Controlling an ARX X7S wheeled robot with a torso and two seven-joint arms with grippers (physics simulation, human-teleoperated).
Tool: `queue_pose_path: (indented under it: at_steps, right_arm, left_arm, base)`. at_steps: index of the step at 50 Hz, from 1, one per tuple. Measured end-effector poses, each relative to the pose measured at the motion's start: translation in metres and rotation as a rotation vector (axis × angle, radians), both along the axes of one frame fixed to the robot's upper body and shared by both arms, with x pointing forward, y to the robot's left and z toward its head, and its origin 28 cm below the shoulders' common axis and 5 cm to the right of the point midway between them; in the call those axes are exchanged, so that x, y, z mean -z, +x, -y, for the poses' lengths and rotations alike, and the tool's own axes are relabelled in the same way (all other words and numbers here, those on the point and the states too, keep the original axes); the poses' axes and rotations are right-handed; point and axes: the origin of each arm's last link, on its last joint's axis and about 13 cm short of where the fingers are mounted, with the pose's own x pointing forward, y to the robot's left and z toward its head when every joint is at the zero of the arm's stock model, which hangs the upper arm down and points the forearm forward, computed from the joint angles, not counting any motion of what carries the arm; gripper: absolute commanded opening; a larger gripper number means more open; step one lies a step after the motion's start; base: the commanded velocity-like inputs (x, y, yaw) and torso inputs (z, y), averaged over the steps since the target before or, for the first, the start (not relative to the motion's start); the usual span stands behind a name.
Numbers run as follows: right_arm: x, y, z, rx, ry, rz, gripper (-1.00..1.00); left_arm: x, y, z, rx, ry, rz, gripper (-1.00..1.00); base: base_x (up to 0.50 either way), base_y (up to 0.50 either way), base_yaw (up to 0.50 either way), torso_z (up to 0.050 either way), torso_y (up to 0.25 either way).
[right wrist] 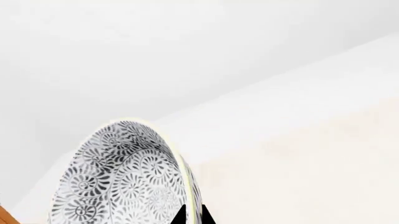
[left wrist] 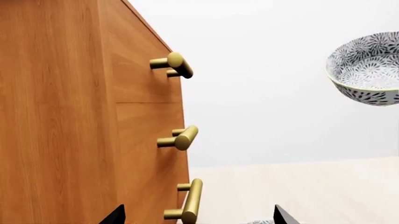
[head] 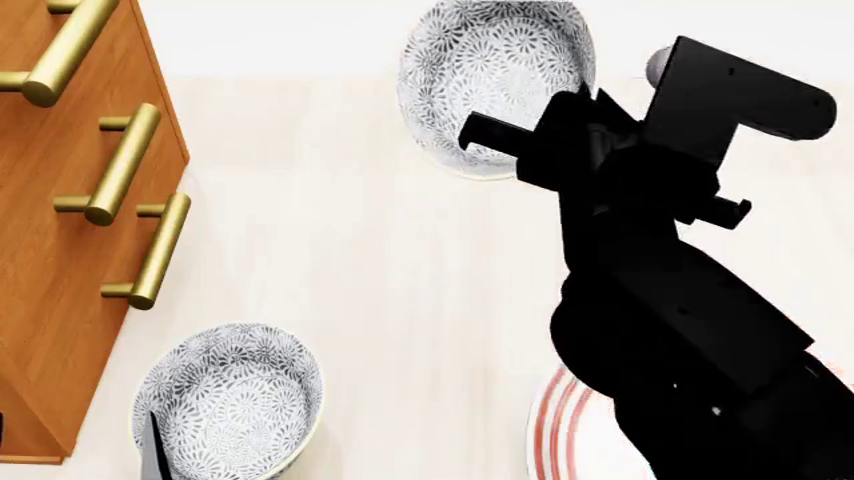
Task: Pick up the bowl and put it in the front on the plate.
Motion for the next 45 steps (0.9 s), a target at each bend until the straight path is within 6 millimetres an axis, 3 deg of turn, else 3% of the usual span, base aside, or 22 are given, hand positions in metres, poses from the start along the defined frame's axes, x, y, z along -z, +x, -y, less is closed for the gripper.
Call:
queue_pose_path:
  at_steps: [11, 25, 36, 45]
  right_arm:
    - [-0.016, -0.047, 0.043, 0.045, -0.047, 0.129, -1.00]
    - [-0.003, -0.100, 0.078, 0.000, -0.164, 0.192, -1.00]
    - [0.010, -0.130, 0.108, -0.035, -0.205, 0.152, -1.00]
    - [0.018, -0.139, 0.130, -0.051, -0.130, 0.068, -1.00]
  left_arm:
    - [0.003, -0.001, 0.001, 0.008, -0.001, -0.011, 1.00]
    - [0.008, -0.002, 0.003, 0.026, 0.000, -0.036, 1.00]
    - [0.012, -0.003, 0.004, 0.040, 0.006, -0.053, 1.00]
    - [0.014, -0.004, 0.005, 0.054, 0.010, -0.068, 1.00]
  base:
    - [0.00, 0.00, 0.00, 0.000, 0.000]
    - [0.00, 0.00, 0.00, 0.000, 0.000]
    - [0.00, 0.00, 0.00, 0.000, 0.000]
    - [0.00, 0.00, 0.00, 0.000, 0.000]
